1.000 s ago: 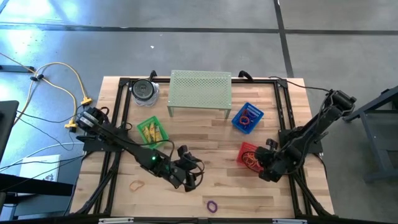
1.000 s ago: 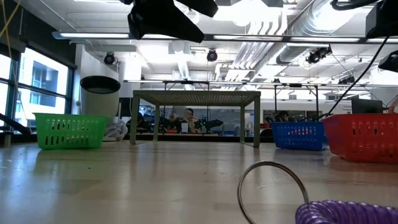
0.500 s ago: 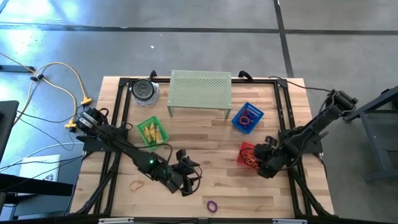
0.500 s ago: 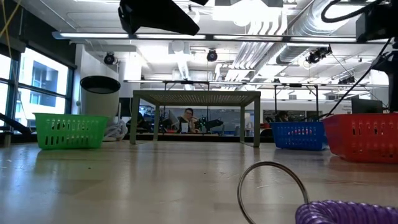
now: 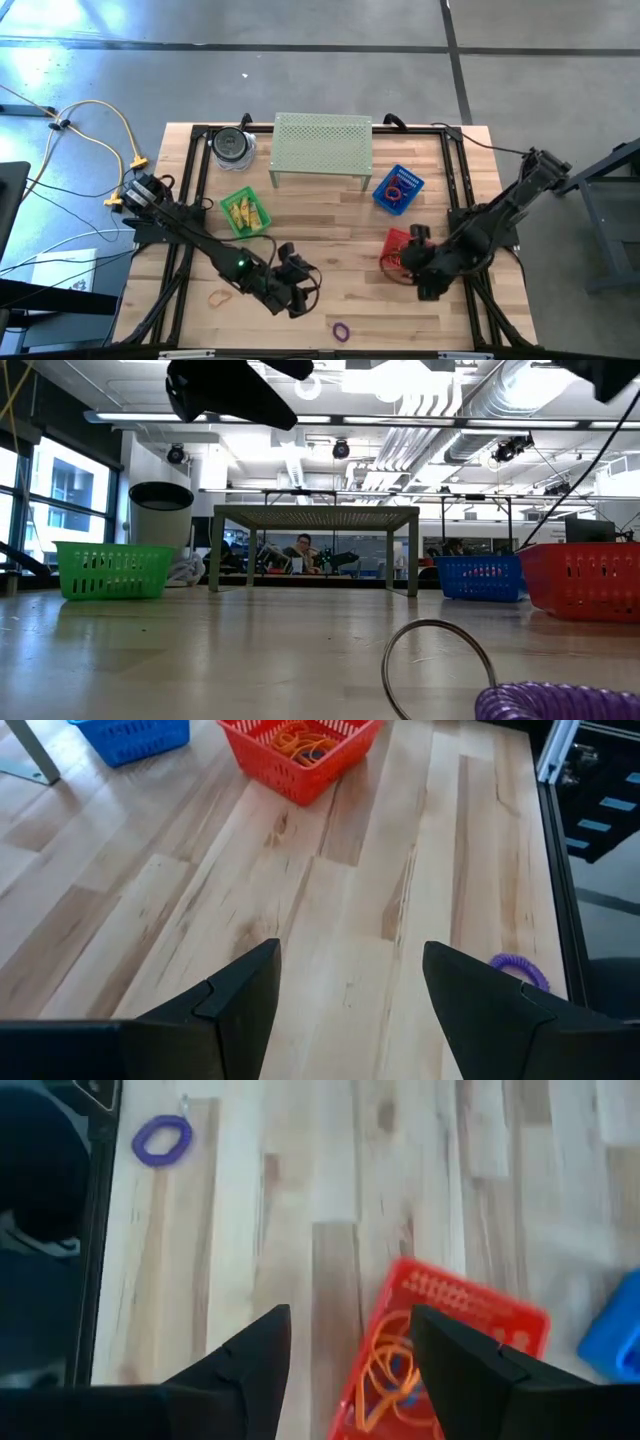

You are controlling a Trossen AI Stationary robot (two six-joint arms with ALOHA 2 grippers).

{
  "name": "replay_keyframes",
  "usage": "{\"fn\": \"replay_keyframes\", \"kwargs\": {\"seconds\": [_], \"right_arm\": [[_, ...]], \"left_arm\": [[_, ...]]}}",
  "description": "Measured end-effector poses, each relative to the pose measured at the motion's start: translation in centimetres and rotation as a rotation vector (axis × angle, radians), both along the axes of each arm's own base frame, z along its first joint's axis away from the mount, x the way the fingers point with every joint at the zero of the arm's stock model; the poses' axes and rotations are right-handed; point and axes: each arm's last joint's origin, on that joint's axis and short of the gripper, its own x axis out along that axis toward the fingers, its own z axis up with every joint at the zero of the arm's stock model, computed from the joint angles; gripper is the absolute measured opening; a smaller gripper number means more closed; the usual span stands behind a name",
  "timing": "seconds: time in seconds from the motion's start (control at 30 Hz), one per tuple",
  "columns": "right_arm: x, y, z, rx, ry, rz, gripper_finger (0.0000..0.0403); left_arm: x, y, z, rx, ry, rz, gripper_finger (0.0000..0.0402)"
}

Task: Pick & Place Office Desk Supplies
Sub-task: Put the blue spring keychain into the blue basket

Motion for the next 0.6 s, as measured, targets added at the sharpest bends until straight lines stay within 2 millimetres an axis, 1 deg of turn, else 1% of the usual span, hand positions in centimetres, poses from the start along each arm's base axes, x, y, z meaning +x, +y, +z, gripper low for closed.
{"fn": "replay_keyframes", "kwargs": {"seconds": [0.1,0.2,0.33,0.4,0.5,0.6], "right_arm": [[1.8,1.4,0.2,-0.064,0.033,0.04,0.0196],[4.2,2.8,-0.3,-0.136,0.049,0.042,0.0196],[7.2,4.1,-0.8,-0.159,0.037,0.041,0.0196],[8.7,4.8,-1.3,-0.117,0.011,0.034,0.0196],[10.5,5.5,-2.4,0.004,-0.006,0.053,0.0196],[11.9,6.4,-3.4,0.107,-0.004,0.153,0.0196]], "left_arm": [[-0.2,-0.3,-0.1,0.001,0.006,-0.008,0.0239],[-0.6,-0.7,-0.1,-0.011,0.014,-0.009,0.0239],[-1.3,-1.3,-0.5,-0.056,0.044,0.012,0.0239],[-2.0,-1.7,-0.7,-0.089,0.074,0.028,0.0239],[-3.0,-2.3,-1.3,-0.176,0.158,0.041,0.0239],[-4.0,-3.0,-1.6,-0.269,0.22,0.07,0.0239]]}}
